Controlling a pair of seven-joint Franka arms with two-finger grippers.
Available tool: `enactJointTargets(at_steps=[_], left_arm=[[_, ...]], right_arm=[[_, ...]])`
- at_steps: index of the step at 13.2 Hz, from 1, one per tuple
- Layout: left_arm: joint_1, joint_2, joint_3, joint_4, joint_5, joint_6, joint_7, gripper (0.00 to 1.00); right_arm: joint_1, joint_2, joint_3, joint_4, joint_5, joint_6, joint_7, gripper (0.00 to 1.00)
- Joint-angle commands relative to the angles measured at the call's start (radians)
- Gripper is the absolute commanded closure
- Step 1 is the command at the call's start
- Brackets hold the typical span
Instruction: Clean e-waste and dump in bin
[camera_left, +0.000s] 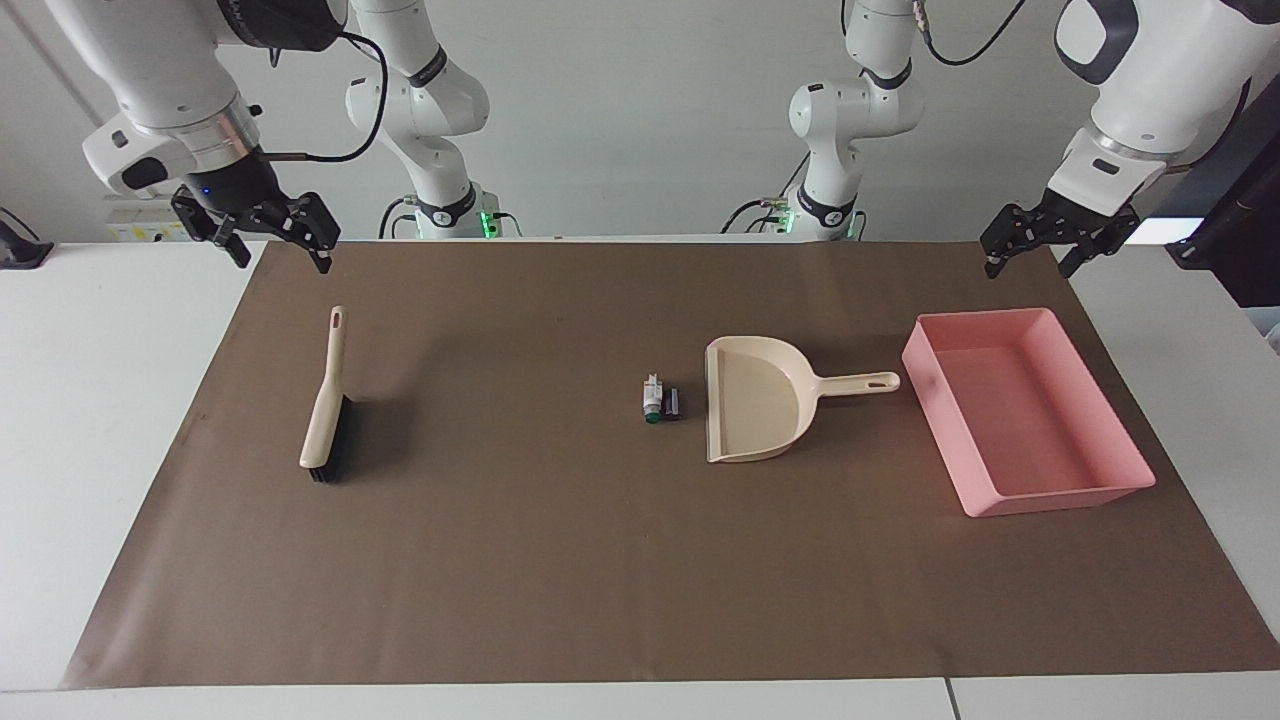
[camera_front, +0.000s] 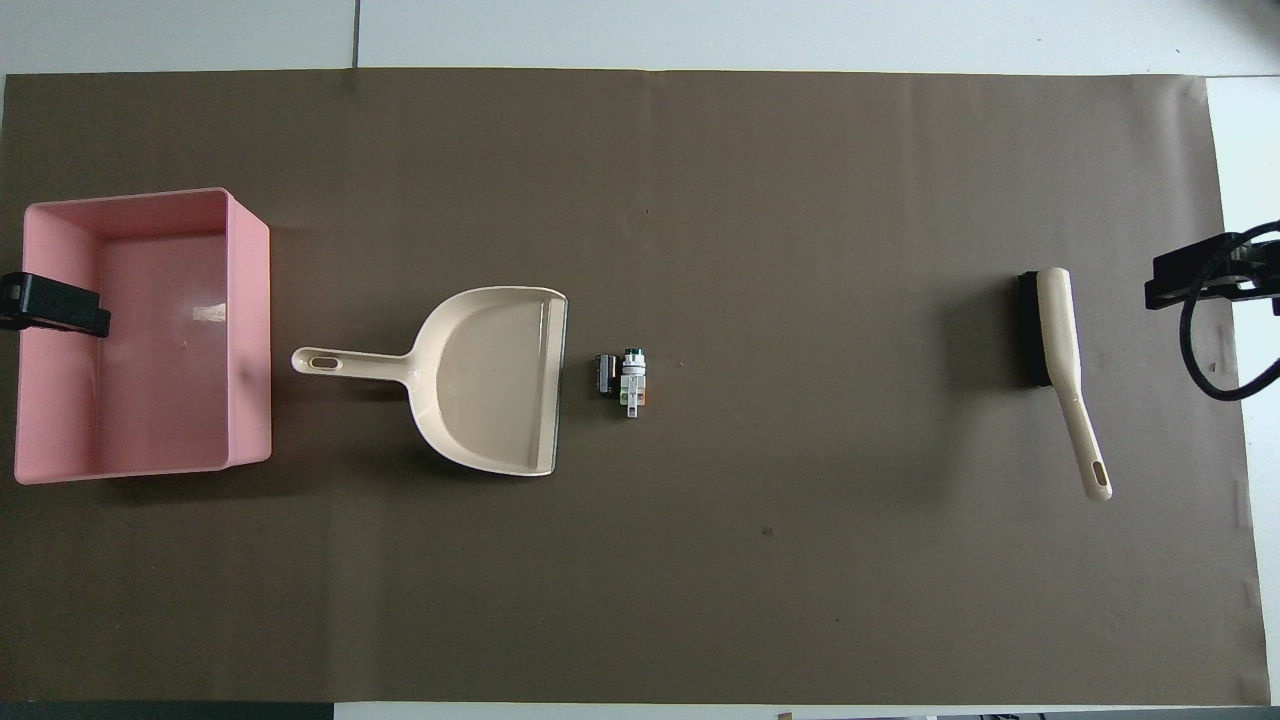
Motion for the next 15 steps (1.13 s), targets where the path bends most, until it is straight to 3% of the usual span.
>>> enactJointTargets(at_steps=[1, 6, 8, 10, 15], left_arm=[[-0.009, -0.011, 0.002, -0.003, 0.02, 0.007, -0.005, 0.01], [-0.001, -0.015, 0.002, -0.014, 0.02, -0.005, -0.007, 0.01], [-0.007, -0.015, 0.002, -0.014, 0.02, -0.004, 0.019, 0.01], [-0.01, -0.013, -0.001, -0.011, 0.014, 0.005, 0.178, 0.01], [-0.039, -0.01, -0.004, -0.042, -0.038, 0.047, 0.681, 0.03]], right_arm=[[-0.005, 0.006, 0.004, 0.01, 0.021, 0.004, 0.015, 0.0], [-0.005, -0.03, 0.002, -0.08, 0.054, 0.067, 0.009, 0.0], [-0.017, -0.095, 0.0, -0.236, 0.052, 0.148, -0.002, 0.0], [-0.028, -0.161, -0.003, -0.414, 0.052, 0.252, -0.043, 0.0], [-0.166, -0.169, -0.004, -0.689, 0.052, 0.461, -0.253, 0.0]])
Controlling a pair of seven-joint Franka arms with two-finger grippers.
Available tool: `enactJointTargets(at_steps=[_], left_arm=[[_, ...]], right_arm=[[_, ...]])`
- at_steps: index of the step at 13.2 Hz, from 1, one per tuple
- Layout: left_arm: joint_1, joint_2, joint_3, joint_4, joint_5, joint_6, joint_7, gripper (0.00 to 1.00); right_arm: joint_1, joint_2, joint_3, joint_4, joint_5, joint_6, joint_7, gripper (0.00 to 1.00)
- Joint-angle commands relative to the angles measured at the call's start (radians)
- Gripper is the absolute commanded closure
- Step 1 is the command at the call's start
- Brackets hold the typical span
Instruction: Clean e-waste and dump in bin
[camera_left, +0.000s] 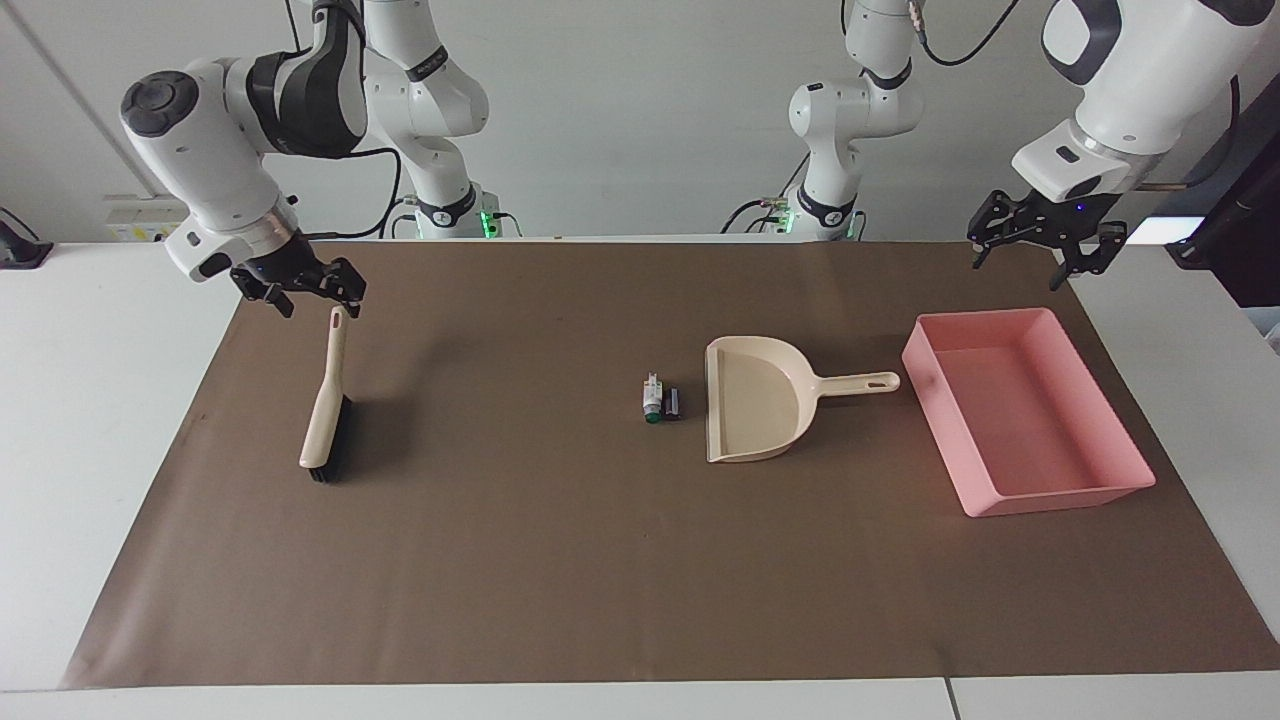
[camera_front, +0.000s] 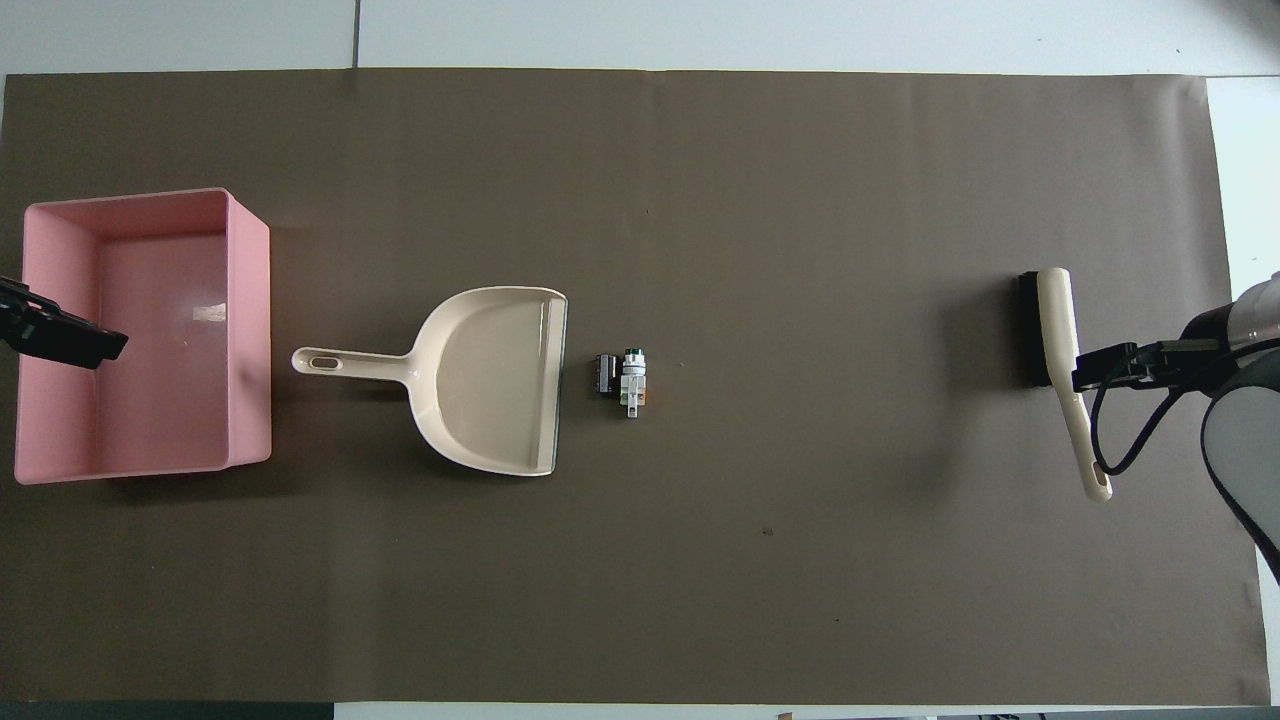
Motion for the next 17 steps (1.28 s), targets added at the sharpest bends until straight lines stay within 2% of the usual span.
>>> enactJointTargets(at_steps=[1, 4, 6, 11, 14, 17], left_arm=[[-0.03, -0.01, 0.009, -0.053, -0.022, 0.066, 0.304, 0.03], [-0.064, 0.004, 0.01, -0.098, -0.02, 0.137, 0.63, 0.05], [-0.095, 0.005, 0.01, -0.13, -0.013, 0.14, 0.715, 0.05], [-0.182, 0.013, 0.01, -0.251, -0.002, 0.222, 0.706, 0.05], [-0.205, 0.028, 0.01, -0.34, 0.019, 0.35, 0.698, 0.05], [-0.227, 0.083, 0.01, -0.36, 0.062, 0.396, 0.645, 0.05]], right_arm=[[-0.074, -0.042, 0.005, -0.162, 0.017, 0.141, -0.107, 0.0], [-0.109, -0.024, 0.005, -0.262, 0.017, 0.286, -0.121, 0.0], [-0.11, -0.024, 0.005, -0.293, 0.022, 0.322, -0.116, 0.0], [-0.111, -0.01, 0.005, -0.337, 0.036, 0.396, -0.176, 0.0], [-0.111, 0.021, 0.005, -0.337, 0.071, 0.42, -0.191, 0.0], [-0.111, 0.021, 0.005, -0.337, 0.071, 0.419, -0.197, 0.05]])
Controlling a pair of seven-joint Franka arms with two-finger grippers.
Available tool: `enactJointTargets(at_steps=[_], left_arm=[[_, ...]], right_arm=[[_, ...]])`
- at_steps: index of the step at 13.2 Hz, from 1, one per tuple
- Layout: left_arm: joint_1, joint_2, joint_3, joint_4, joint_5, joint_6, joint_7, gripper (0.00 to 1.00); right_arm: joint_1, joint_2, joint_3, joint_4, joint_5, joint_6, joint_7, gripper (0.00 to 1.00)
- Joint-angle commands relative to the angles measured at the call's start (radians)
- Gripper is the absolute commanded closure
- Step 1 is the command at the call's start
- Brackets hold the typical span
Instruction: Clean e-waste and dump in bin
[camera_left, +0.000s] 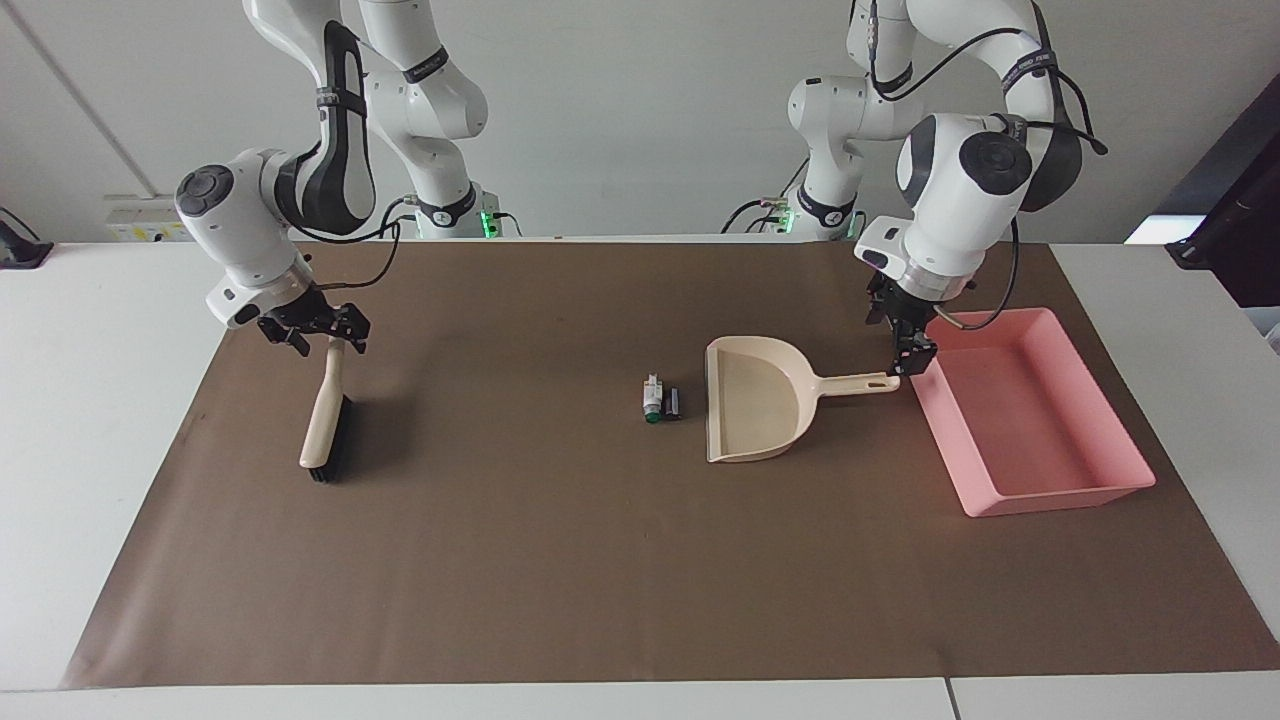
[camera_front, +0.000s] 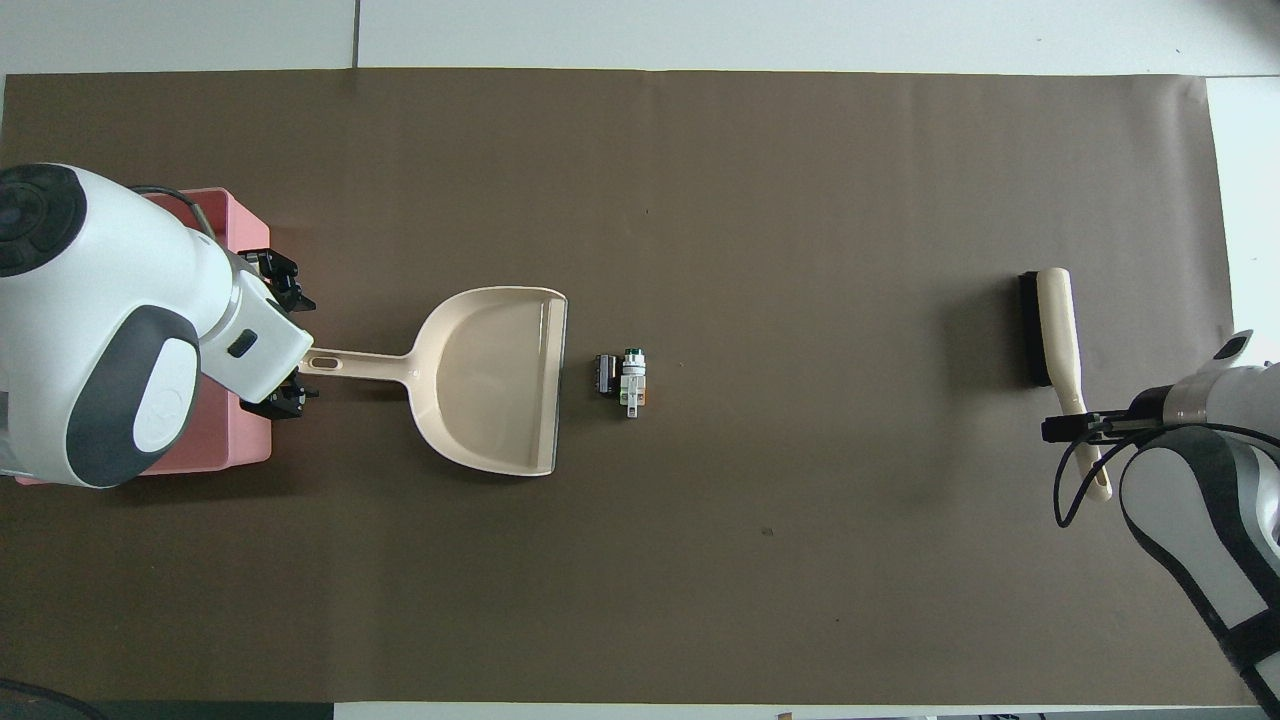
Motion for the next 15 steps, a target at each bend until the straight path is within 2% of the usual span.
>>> enactJointTargets(at_steps=[1, 2, 3, 4, 5, 10, 12, 13, 15], left_arm=[[-0.035, 0.025, 0.013, -0.036, 0.051, 0.065, -0.044, 0.06], [-0.045, 0.033, 0.013, -0.052, 0.054, 0.102, -0.057, 0.06], [-0.049, 0.042, 0.013, -0.071, 0.054, 0.131, -0.073, 0.06], [-0.06, 0.048, 0.013, -0.084, 0.067, 0.163, -0.087, 0.06], [-0.063, 0.056, 0.013, -0.105, 0.086, 0.192, -0.105, 0.07], [-0.071, 0.064, 0.013, -0.185, 0.106, 0.303, -0.131, 0.08], [-0.075, 0.064, 0.013, -0.196, 0.124, 0.324, -0.148, 0.08], [-0.078, 0.064, 0.013, -0.196, 0.124, 0.323, -0.154, 0.1], [-0.089, 0.064, 0.013, -0.196, 0.129, 0.323, -0.16, 0.23]], right_arm=[[-0.017, -0.003, 0.009, -0.009, 0.018, 0.017, -0.039, 0.08], [-0.017, -0.003, 0.009, -0.009, 0.018, 0.017, -0.039, 0.14], [-0.016, -0.003, 0.009, -0.009, 0.018, 0.017, -0.039, 0.28], [-0.016, -0.003, 0.009, -0.009, 0.018, 0.015, -0.045, 0.66], [-0.016, -0.001, 0.009, -0.009, 0.018, 0.015, -0.045, 1.0], [-0.014, 0.004, 0.009, 0.004, 0.018, 0.003, -0.04, 1.0], [-0.01, 0.005, 0.009, 0.039, 0.019, -0.052, -0.04, 1.0], [-0.005, 0.004, 0.009, 0.078, 0.018, -0.099, -0.039, 1.0], [0.019, -0.006, 0.015, 0.174, 0.018, -0.214, 0.012, 1.0]])
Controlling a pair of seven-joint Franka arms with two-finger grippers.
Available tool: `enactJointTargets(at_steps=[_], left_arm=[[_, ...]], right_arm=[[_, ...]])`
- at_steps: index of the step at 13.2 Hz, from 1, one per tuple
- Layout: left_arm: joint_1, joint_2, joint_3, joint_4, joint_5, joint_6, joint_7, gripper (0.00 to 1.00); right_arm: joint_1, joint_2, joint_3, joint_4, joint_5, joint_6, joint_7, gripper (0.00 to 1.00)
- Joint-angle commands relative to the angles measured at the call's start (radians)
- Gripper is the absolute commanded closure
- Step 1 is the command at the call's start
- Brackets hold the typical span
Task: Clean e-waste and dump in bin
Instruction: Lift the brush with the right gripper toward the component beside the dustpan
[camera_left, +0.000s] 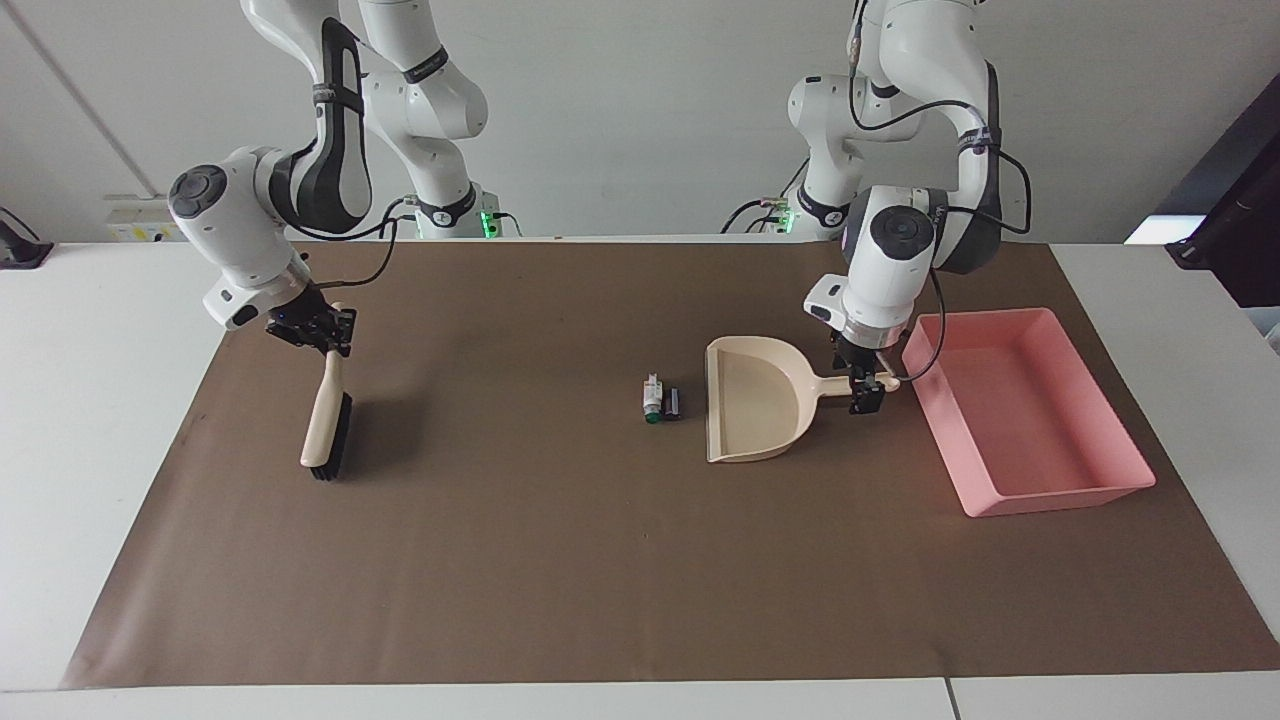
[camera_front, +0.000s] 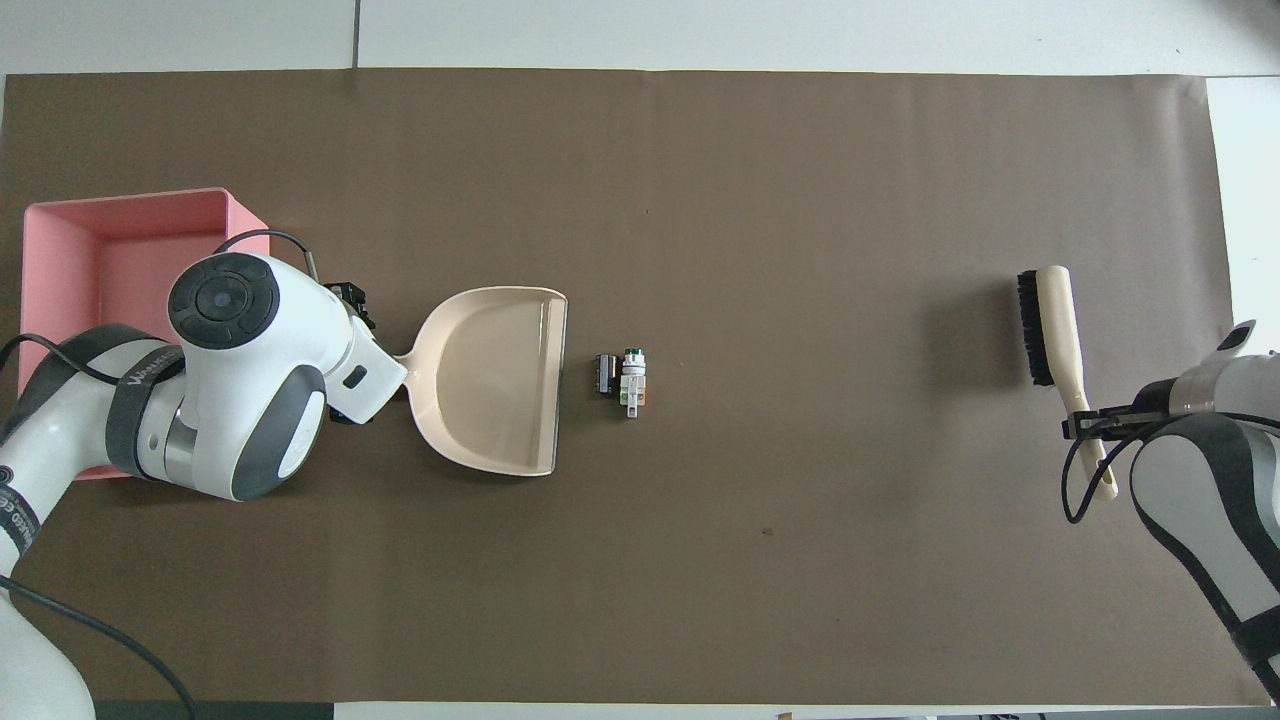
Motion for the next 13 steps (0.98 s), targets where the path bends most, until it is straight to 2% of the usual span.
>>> enactJointTargets(at_steps=[1, 2, 4, 5, 7, 10, 13], left_arm=[[-0.026, -0.013, 0.013, -0.024, 0.052, 0.025, -0.032, 0.39], [-0.026, -0.013, 0.013, -0.021, 0.082, 0.017, -0.052, 0.51], [-0.024, -0.012, 0.013, -0.014, 0.126, 0.013, -0.064, 0.84], [-0.024, -0.013, 0.013, -0.012, 0.126, 0.01, -0.058, 0.91], [-0.024, -0.025, 0.013, 0.006, 0.128, -0.045, -0.055, 0.98], [-0.024, -0.025, 0.015, 0.065, 0.132, -0.151, -0.054, 1.0], [-0.033, -0.019, 0.012, 0.094, 0.236, -0.191, -0.057, 1.0]], right_arm=[[0.043, -0.01, 0.012, 0.136, 0.016, -0.146, 0.066, 1.0], [0.078, -0.013, 0.012, 0.174, 0.016, -0.191, 0.118, 1.0], [0.167, -0.036, 0.013, 0.199, 0.013, -0.235, 0.253, 1.0], [0.218, -0.045, 0.013, 0.199, 0.008, -0.246, 0.31, 1.0], [0.31, -0.047, 0.013, 0.201, 0.007, -0.266, 0.38, 1.0], [0.442, -0.047, 0.023, 0.212, 0.008, -0.272, 0.527, 1.0], [0.62, -0.001, 0.023, 0.204, 0.008, -0.219, 0.719, 1.0]])
